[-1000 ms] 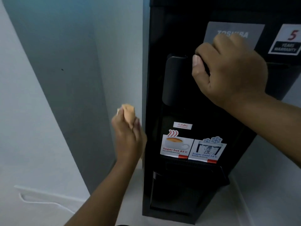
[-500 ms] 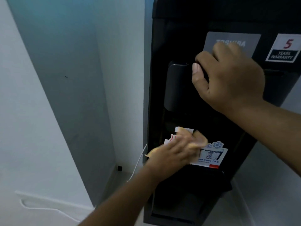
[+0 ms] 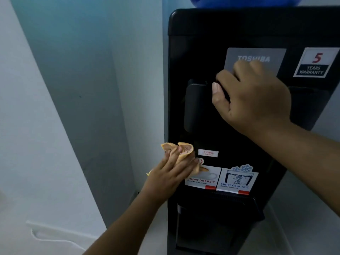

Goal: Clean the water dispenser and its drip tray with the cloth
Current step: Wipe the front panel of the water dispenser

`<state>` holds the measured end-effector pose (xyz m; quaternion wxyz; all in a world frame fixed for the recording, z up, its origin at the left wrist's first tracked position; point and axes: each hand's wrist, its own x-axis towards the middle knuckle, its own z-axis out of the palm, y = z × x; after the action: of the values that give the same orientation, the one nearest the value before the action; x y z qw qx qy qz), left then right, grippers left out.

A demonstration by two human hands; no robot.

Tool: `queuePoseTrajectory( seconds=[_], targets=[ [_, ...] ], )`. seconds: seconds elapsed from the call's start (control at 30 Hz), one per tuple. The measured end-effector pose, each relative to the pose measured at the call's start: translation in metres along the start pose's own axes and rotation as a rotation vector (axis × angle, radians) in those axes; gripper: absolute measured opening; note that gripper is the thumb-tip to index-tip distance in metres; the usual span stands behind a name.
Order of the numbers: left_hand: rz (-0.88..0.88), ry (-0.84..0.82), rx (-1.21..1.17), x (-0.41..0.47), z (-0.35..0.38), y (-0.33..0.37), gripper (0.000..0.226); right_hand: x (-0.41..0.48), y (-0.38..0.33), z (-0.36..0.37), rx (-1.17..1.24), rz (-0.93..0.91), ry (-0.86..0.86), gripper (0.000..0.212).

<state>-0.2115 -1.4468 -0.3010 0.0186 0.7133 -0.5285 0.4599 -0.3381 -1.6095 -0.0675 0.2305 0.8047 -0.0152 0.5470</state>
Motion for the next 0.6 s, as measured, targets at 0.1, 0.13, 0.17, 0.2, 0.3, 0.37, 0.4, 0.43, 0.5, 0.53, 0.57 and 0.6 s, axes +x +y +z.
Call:
queuePoseTrajectory(
  seconds=[0.1,0.13,0.17,0.2,0.3,0.37,0.4,0.43,0.5,0.53,0.57,0.6],
  targets=[
    [-0.170,0.159,-0.096,0.017,-0.019,-0.021,0.059,-0.001,-0.001,0.000,-0.001,0.001,0.010,0.039],
    [-0.336,0.239,-0.204,0.029,-0.031,-0.028,0.060,0.000,-0.001,-0.001,0.000,0.002,0.006,0.039],
    [-0.498,0.304,-0.334,0.042,-0.043,-0.034,0.058,0.000,-0.002,-0.001,0.003,0.002,-0.002,0.038],
    [-0.607,0.344,-0.434,0.053,-0.054,-0.039,0.053,0.000,-0.002,-0.002,0.007,0.003,-0.011,0.038],
    [-0.668,0.350,-0.553,0.082,-0.087,-0.050,0.048,0.001,-0.001,-0.007,0.040,0.028,-0.020,0.036],
    [-0.728,0.349,-0.608,0.096,-0.106,-0.051,0.047,0.002,-0.001,-0.010,0.111,0.027,-0.029,0.034],
    [-0.776,0.375,-0.622,0.104,-0.116,-0.051,0.046,0.004,0.001,-0.013,0.160,0.009,-0.038,0.034],
    [-0.816,0.409,-0.652,0.111,-0.125,-0.048,0.042,0.004,0.005,-0.018,0.206,-0.008,-0.059,0.033],
    [-0.842,0.477,-0.734,0.130,-0.140,-0.034,0.040,-0.001,0.023,-0.031,0.258,0.023,-0.072,0.034],
    [-0.836,0.504,-0.740,0.140,-0.144,-0.026,0.042,-0.005,0.035,-0.037,0.268,0.070,-0.068,0.035],
    [-0.844,0.530,-0.748,0.153,-0.147,-0.017,0.045,-0.011,0.049,-0.044,0.273,0.127,-0.057,0.035],
    [-0.863,0.550,-0.742,0.166,-0.149,-0.006,0.048,-0.018,0.063,-0.052,0.271,0.176,-0.044,0.035]
  ],
)
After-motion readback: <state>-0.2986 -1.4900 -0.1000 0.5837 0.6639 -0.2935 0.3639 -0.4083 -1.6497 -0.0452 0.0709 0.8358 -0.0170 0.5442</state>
